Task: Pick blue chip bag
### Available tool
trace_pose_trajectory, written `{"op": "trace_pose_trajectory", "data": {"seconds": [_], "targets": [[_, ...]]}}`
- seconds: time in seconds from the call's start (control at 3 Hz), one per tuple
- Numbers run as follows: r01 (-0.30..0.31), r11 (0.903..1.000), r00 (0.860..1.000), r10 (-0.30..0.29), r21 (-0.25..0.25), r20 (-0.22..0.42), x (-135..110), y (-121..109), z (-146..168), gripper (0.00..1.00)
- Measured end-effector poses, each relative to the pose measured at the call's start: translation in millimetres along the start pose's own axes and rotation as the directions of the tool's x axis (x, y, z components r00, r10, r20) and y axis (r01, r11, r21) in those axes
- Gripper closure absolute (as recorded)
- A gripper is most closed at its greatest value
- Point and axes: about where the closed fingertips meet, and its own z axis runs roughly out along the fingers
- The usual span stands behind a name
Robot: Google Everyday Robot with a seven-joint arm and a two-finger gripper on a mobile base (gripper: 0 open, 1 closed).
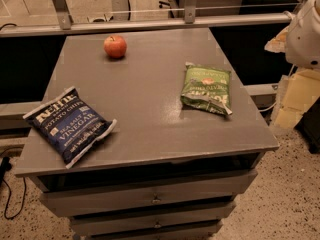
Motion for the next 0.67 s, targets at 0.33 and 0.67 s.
{"op": "trace_pose_trajectory", "data": {"seconds": [0.33, 0.67], "targets": [[0.0, 1.0, 1.0, 0.0, 0.0, 0.0, 0, 0, 0, 0.0], [0.019, 0.9988, 0.999, -0.016, -0.045, 0.052, -21, 1, 18, 0.0]]}}
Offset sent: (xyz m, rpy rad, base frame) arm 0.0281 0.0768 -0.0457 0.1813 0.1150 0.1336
